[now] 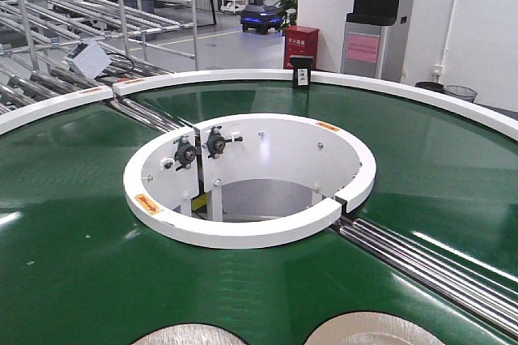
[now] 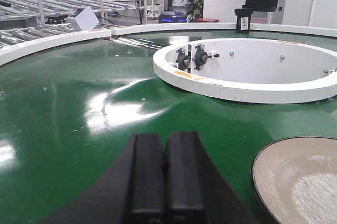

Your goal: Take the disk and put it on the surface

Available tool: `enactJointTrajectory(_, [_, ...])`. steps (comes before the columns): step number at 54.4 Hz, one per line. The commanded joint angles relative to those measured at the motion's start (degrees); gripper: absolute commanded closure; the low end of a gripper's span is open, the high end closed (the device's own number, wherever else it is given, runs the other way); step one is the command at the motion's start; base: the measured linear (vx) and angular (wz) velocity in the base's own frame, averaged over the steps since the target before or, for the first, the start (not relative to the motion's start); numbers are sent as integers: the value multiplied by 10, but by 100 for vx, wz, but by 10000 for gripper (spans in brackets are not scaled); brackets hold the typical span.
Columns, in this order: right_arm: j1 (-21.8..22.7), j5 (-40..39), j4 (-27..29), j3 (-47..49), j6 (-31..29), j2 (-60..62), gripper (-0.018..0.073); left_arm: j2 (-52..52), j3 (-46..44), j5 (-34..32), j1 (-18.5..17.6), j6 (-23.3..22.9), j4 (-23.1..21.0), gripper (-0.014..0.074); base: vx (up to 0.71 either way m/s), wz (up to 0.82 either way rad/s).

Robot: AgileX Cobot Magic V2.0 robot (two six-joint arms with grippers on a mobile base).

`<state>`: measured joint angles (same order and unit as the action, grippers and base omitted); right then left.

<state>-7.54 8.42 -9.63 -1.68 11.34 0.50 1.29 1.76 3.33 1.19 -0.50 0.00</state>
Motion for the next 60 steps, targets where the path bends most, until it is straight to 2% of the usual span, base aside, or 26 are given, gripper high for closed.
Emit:
enactJointTrajectory(1, [2, -47, -4, -4, -1, 1, 568, 6, -12, -47, -3, 1, 0, 603, 0, 0])
enactJointTrajectory(41, [2, -47, -4, -4, -1, 1, 568, 6, -12, -47, -3, 1, 0, 603, 0, 0])
enactJointTrajectory(53, [2, -52, -4, -4, -1, 1, 568, 6, -12, -102, -3, 0, 0, 603, 0, 0])
enactJointTrajectory(60, [2, -100, -4, -4, -1, 1, 568, 6, -15, -165, -3, -4, -3, 603, 0, 0])
